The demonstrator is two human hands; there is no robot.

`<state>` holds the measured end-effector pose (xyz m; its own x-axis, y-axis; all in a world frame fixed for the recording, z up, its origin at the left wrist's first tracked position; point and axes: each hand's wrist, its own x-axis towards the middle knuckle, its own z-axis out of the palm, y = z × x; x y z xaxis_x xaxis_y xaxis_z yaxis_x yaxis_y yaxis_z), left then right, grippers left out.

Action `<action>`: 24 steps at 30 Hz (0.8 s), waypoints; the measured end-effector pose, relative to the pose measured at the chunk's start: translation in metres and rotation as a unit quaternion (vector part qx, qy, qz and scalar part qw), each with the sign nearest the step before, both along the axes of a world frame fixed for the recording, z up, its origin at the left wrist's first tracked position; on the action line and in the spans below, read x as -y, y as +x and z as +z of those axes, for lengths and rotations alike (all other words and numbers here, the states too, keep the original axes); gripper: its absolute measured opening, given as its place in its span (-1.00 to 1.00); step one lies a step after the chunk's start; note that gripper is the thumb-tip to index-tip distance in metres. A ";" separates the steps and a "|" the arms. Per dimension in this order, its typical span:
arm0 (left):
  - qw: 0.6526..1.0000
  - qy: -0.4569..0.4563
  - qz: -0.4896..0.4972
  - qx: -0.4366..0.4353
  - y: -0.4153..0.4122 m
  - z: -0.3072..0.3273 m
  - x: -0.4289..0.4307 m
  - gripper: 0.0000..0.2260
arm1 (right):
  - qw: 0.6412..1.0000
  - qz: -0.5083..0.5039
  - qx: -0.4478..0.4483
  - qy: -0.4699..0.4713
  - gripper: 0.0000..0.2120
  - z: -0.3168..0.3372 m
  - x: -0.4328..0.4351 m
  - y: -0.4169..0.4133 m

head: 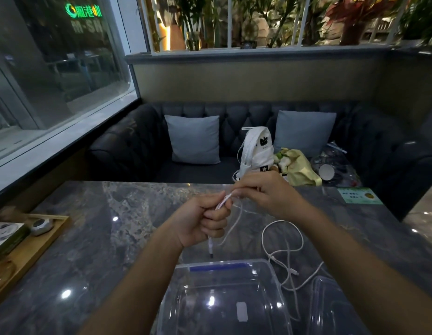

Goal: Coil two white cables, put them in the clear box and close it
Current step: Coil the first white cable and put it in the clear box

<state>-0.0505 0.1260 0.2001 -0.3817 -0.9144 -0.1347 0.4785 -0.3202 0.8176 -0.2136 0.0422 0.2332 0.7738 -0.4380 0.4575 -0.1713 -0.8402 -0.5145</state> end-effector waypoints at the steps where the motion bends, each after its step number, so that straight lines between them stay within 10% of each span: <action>1: 1.000 0.002 -0.001 -0.006 0.000 -0.001 -0.001 -0.66 | 1.000 -0.019 0.015 0.016 -0.91 -0.001 0.002 0.000; 13: 0.997 0.005 -0.003 -0.073 -0.002 -0.014 0.000 -0.72 | 0.954 -0.130 0.183 0.197 -0.76 -0.027 0.015 0.005; 24: 0.988 0.052 0.117 -0.092 -0.005 -0.016 0.005 -0.62 | 0.946 0.043 0.003 0.321 -0.89 -0.035 0.007 -0.002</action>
